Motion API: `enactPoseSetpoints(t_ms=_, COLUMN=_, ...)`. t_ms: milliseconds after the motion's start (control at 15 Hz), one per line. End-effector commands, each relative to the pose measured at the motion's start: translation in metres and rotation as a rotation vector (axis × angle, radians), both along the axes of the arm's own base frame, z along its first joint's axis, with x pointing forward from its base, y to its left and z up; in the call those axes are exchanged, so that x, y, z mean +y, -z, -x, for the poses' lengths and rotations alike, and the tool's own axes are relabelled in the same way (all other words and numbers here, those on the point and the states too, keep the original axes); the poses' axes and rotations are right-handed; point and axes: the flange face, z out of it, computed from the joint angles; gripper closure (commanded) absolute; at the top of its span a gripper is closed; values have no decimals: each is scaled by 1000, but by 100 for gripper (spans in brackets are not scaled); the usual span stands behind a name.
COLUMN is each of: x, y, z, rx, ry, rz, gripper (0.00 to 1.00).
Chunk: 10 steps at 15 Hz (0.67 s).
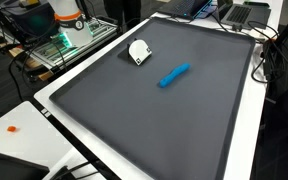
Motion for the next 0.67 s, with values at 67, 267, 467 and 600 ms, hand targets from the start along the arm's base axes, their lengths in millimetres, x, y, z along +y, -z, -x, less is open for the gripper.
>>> enactPoseSetpoints(t_ms=67, x=44, y=34, z=-19, rx=67, ry=236, rz=-71, gripper=0)
enactPoseSetpoints(t_ms=267, x=59, y=51, z=-26, rx=98, ry=389, rz=-119, gripper=0)
enactPoseSetpoints(t_ms=467, x=66, y=69, z=-33, rx=118, ry=539, rz=-181, gripper=0)
enactPoseSetpoints(t_ms=600, x=70, y=79, z=-38, rx=108, ry=636, rz=-235, gripper=0)
